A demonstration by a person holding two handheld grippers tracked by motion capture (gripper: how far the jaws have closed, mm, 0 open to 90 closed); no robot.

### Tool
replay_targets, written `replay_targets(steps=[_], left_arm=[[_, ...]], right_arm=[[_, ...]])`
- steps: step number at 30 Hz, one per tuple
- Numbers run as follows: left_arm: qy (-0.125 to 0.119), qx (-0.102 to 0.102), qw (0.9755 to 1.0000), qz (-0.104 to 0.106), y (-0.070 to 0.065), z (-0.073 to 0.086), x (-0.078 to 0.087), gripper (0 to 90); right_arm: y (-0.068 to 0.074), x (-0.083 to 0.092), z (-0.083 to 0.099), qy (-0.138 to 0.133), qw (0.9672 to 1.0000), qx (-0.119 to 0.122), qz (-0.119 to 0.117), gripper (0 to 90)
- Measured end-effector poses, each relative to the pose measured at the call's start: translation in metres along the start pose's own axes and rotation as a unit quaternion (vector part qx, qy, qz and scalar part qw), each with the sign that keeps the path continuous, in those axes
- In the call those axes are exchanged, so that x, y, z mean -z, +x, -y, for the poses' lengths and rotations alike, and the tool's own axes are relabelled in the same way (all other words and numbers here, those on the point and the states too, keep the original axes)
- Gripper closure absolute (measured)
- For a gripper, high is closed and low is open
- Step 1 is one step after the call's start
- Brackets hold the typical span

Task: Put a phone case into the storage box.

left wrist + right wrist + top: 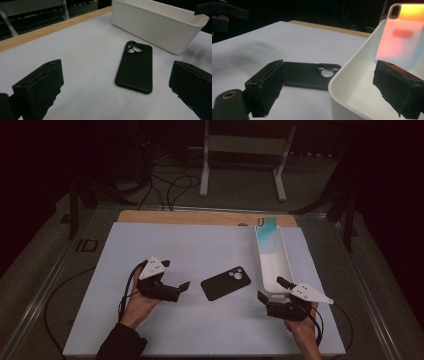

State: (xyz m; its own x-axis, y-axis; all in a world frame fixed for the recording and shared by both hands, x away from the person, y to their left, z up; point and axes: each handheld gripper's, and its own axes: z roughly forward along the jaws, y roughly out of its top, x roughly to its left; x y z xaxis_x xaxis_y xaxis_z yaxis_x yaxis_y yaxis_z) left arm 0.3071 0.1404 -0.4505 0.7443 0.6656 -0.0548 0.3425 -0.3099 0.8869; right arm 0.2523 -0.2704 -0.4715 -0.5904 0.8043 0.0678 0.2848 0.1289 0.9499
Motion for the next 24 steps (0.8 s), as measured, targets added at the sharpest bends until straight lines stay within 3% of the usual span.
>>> replay_targets(steps=[10,15,17,24], left_arm=[[0.033,-0.008,0.9989,0.032,-0.006,-0.005,-0.043,0.3],[0.053,-0.014,0.9978,0.039,-0.010,-0.004,-0.061,0.3],[0.065,-0.015,0.9968,0.044,-0.011,-0.004,-0.069,0.6],[0.100,-0.026,0.9929,0.057,-0.019,-0.002,-0.094,1.5]], right_arm=[[-0.001,0.001,0.001,-0.001,1.0000,-0.005,-0.001,10.2],[-0.003,0.002,0.001,-0.004,0.9999,-0.012,-0.003,10.3],[-0.004,0.002,0.001,-0.009,0.9996,-0.025,-0.008,10.3],[-0.005,0.003,0.002,-0.009,0.9996,-0.026,-0.007,10.3]])
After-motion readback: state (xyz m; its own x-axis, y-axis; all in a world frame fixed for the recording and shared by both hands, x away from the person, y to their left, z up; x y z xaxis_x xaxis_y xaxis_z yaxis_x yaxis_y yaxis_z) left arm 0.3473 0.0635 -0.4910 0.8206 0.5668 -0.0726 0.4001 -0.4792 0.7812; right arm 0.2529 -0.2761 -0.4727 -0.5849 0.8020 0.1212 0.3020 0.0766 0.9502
